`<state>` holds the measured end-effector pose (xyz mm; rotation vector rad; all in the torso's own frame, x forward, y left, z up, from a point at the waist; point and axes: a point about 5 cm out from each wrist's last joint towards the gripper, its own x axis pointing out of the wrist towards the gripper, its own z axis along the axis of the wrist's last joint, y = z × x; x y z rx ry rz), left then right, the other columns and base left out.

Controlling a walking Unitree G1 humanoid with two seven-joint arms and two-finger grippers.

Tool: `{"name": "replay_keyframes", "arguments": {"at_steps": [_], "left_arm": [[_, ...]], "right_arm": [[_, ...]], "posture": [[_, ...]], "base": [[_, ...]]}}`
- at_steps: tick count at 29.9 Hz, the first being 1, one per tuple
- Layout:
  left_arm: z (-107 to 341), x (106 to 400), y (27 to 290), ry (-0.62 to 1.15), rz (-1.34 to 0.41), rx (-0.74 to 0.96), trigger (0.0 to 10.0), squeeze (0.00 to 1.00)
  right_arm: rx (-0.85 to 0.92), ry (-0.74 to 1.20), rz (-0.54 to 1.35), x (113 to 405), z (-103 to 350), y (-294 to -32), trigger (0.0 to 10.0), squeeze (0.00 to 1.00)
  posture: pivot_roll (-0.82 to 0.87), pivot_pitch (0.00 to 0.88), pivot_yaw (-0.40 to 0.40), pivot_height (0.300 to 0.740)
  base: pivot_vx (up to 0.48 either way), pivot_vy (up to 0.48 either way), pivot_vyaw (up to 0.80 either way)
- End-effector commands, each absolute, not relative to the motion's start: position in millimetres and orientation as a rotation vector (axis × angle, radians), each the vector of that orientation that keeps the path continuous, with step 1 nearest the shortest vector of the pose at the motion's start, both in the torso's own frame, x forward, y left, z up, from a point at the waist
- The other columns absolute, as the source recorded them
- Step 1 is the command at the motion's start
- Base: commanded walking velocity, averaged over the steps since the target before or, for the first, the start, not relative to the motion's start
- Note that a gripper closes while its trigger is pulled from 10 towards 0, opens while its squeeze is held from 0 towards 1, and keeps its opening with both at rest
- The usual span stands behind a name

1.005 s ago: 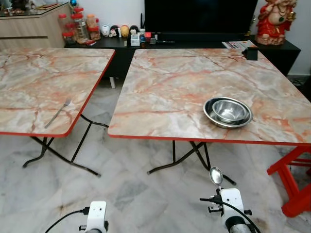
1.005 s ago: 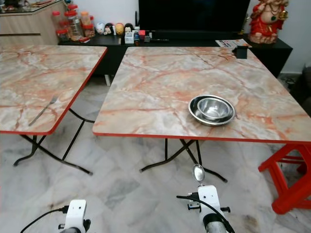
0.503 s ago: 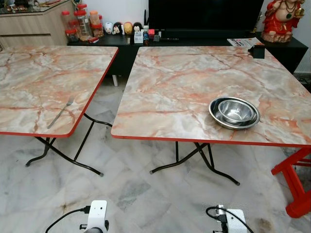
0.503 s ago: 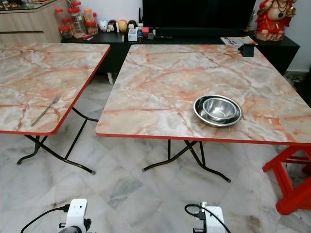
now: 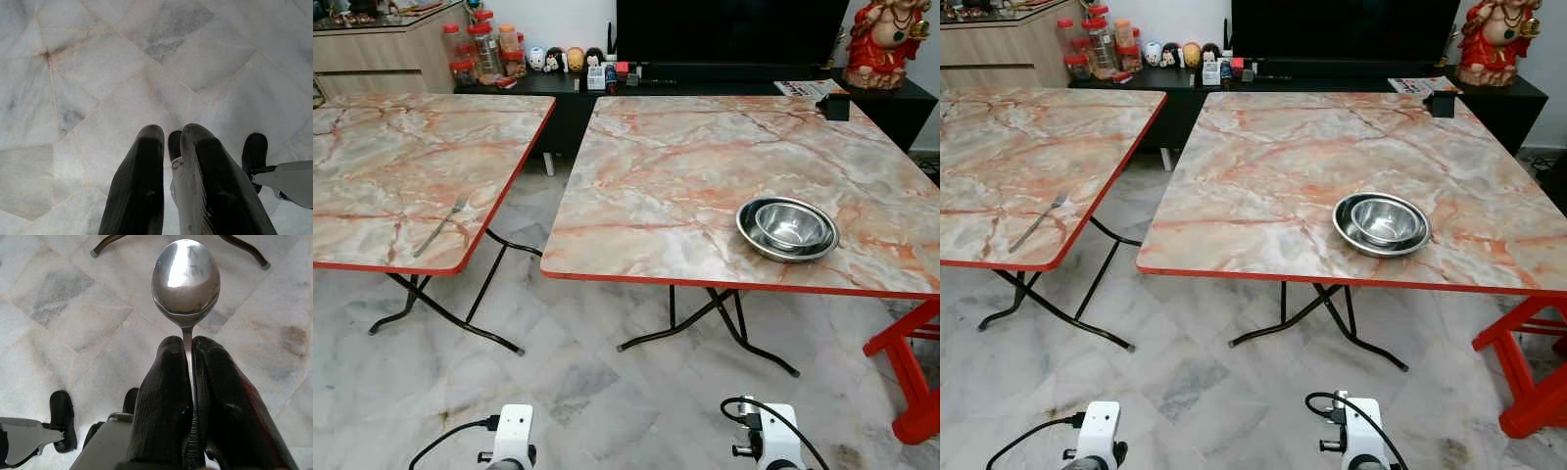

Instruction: Setting the table

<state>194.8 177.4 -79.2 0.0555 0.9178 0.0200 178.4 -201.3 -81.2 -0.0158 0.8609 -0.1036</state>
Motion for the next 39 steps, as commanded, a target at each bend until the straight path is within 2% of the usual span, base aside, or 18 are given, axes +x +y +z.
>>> {"name": "replay_keyframes", "arguments": {"at_steps": [1, 30, 39], "left_arm": [[-81.0, 191.5, 179.9, 0.941, 0.025, 0.074, 10.0, 0.0], [-81.6, 189.7, 182.7, 0.947, 0.029, 0.083, 10.0, 0.0], [-79.7, 191.6, 186.8, 0.92, 0.062, 0.039, 10.0, 0.0]], "right_arm": [[-0.015, 0.873, -0.108, 177.8, -82.1, -200.4, 10.0, 0.0], [-0.038, 0.887, -0.197, 170.1, -83.3, -214.2, 10.0, 0.0], [-0.018, 0.893, -0.187, 168.5, -85.1, -208.2, 10.0, 0.0]], "posture": [[-0.1, 0.0, 0.005, 0.74], [-0.1, 0.0, 0.005, 0.74], [-0.09, 0.0, 0.004, 0.74]], "base": [[0.0, -0.247, 0.0], [0.0, -0.248, 0.0], [0.0, 0.0, 0.0]]}}
